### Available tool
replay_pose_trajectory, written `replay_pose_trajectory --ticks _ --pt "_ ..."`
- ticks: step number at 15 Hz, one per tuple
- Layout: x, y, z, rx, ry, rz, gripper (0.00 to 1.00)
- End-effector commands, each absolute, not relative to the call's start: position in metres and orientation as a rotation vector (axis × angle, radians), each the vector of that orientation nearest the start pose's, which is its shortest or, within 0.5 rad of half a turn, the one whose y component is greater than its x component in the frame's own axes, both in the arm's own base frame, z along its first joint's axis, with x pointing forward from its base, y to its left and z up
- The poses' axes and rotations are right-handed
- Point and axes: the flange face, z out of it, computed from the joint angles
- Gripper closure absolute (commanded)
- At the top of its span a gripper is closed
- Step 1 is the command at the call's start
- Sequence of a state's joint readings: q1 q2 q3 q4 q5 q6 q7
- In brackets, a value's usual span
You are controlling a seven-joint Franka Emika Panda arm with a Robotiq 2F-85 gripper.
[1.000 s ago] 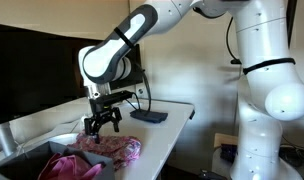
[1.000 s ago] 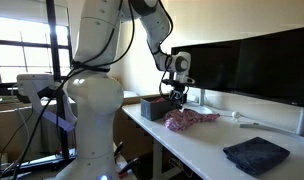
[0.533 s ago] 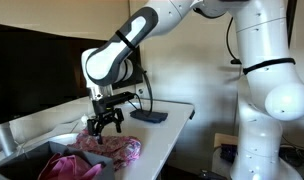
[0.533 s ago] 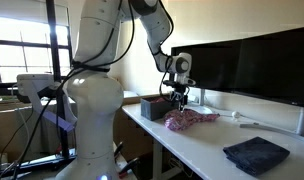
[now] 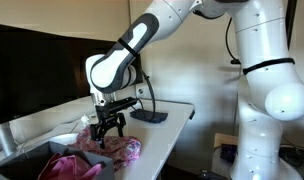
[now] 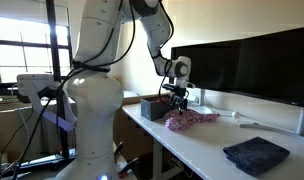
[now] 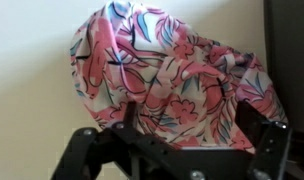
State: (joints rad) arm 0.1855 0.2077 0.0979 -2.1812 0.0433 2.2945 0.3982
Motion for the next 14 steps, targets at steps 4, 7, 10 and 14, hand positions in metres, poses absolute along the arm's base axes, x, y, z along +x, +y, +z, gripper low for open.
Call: replay_pose_trajectory --ticks 4,7,10,14 --pt "0.535 0.147 0.251 -3.088 0.237 0.225 0.00" --pt "0.544 0.155 0.233 -3.072 0.209 0.272 0.00" --pt "0.554 0.164 0.220 -3.076 0.179 0.301 0.25" --pt "0.563 0.171 0.219 -3.058 0.173 0.303 0.46"
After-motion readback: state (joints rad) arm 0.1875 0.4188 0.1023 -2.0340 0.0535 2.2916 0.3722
